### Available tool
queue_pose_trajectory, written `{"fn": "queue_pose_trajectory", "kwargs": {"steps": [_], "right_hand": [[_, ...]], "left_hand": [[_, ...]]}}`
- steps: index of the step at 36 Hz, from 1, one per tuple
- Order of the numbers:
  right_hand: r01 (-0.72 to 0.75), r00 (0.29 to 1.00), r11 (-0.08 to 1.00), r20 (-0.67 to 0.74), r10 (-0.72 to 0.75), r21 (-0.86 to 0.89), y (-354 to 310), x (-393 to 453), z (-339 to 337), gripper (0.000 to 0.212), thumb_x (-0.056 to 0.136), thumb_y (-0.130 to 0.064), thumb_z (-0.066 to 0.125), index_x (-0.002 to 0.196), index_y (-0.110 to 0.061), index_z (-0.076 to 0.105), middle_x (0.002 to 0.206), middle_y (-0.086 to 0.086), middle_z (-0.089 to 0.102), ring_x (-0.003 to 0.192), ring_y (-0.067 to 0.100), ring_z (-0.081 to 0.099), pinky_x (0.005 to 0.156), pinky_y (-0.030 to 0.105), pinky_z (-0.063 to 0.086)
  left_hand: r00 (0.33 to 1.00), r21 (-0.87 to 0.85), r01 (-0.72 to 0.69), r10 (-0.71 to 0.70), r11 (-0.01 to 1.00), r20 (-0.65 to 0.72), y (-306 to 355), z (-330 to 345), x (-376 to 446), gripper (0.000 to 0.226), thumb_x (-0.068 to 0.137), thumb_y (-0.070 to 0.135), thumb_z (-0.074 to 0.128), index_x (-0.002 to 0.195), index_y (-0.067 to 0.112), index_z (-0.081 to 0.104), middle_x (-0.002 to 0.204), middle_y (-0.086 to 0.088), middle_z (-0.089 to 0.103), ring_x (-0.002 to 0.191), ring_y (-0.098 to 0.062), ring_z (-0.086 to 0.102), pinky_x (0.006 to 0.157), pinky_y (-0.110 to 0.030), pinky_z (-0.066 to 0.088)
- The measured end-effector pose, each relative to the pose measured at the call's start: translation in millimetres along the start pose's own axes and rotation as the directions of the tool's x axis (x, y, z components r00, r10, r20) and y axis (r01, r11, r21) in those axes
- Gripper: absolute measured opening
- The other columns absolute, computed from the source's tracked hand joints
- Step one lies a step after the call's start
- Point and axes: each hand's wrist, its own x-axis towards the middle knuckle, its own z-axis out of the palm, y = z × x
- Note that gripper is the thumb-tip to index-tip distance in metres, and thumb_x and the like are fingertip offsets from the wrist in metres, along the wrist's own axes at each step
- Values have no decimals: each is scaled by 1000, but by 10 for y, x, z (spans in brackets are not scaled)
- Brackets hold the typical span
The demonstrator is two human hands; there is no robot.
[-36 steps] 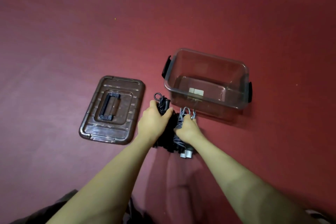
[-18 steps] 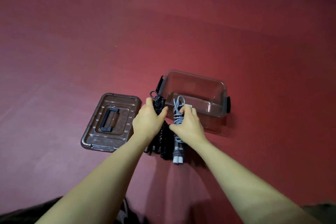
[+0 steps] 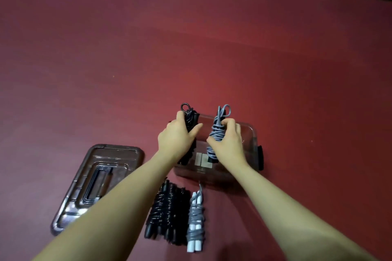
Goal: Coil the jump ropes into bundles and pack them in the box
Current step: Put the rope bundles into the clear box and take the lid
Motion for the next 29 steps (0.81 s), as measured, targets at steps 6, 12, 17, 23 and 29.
{"fn": "queue_pose_trajectory", "kwargs": {"steps": [6, 12, 17, 23, 29], "right_hand": [[-93, 981, 991, 162, 108, -94, 400, 337, 340, 42, 76, -15, 67, 112, -13, 45, 109, 3, 41, 91, 21, 47, 73, 30, 36], [-158, 941, 975, 277, 197, -156, 652, 540, 649, 40, 76, -10, 66, 110, -13, 46, 108, 4, 41, 99, 29, 51, 83, 34, 43], [-211, 897, 960, 355, 264, -183, 756, 636, 848, 44, 79, 0, 57, 120, -12, 50, 119, 12, 44, 106, 31, 52, 87, 28, 39], [-167, 833, 934, 462, 304, -314, 861, 607, 888, 53, 84, 2, 48, 134, -12, 48, 131, 14, 41, 117, 31, 49, 96, 25, 36], [-147, 760, 918, 552, 344, -368, 862, 594, 879, 60, 90, -4, 50, 146, -14, 33, 142, 14, 33, 129, 28, 41, 101, 21, 29]], "left_hand": [[972, 326, -84, 6, 942, 233, -75, 523, 393, 59, 96, 51, 42, 129, 4, 32, 117, -15, 56, 97, -34, 60, 65, -35, 39], [935, 380, -8, -128, 925, 331, -282, 978, 555, 55, 100, 39, 40, 136, 0, 25, 129, -18, 46, 110, -35, 58, 79, -39, 45], [896, 296, -80, -62, 952, 440, -403, 1076, 537, 61, 93, 4, 40, 146, 2, 9, 140, -23, 26, 114, -41, 51, 82, -42, 42], [813, 314, -182, -37, 932, 581, -483, 1040, 554, 48, 92, -1, 41, 138, 10, 35, 134, -17, 31, 114, -40, 47, 88, -44, 43], [813, 322, -184, -40, 929, 581, -508, 1036, 545, 50, 93, 2, 39, 142, 12, 37, 141, -17, 31, 124, -37, 41, 101, -43, 41]]}}
